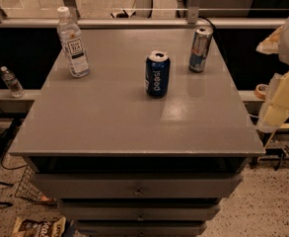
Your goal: Move pepsi can near blue plastic bottle
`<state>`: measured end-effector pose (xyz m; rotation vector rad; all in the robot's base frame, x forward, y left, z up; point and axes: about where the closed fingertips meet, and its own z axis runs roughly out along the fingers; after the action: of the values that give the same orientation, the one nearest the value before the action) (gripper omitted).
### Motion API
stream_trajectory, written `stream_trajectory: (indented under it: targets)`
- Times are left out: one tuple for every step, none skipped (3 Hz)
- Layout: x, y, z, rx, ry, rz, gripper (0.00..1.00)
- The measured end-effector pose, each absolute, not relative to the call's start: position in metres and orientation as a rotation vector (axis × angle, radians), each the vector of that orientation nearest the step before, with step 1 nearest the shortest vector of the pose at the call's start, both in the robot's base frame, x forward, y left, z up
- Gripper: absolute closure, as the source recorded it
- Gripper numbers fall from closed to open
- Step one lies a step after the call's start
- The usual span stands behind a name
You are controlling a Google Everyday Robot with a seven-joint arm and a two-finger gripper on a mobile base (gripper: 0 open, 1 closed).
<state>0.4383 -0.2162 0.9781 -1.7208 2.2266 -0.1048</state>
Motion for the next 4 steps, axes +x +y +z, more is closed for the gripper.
stream_trajectory:
  targets:
    - [0.438, -0.216, 0.978, -1.72, 2.226, -0.104, 0.0]
    - [0.451, -0.21, 0.97, -1.681, 2.204, -0.027, 0.0]
    - [0.484, -0.183, 0.95, -1.572, 2.151, 0.157, 0.0]
    - [0.513, -0.156, 0.938, -1.418, 2.112, 0.291, 0.0]
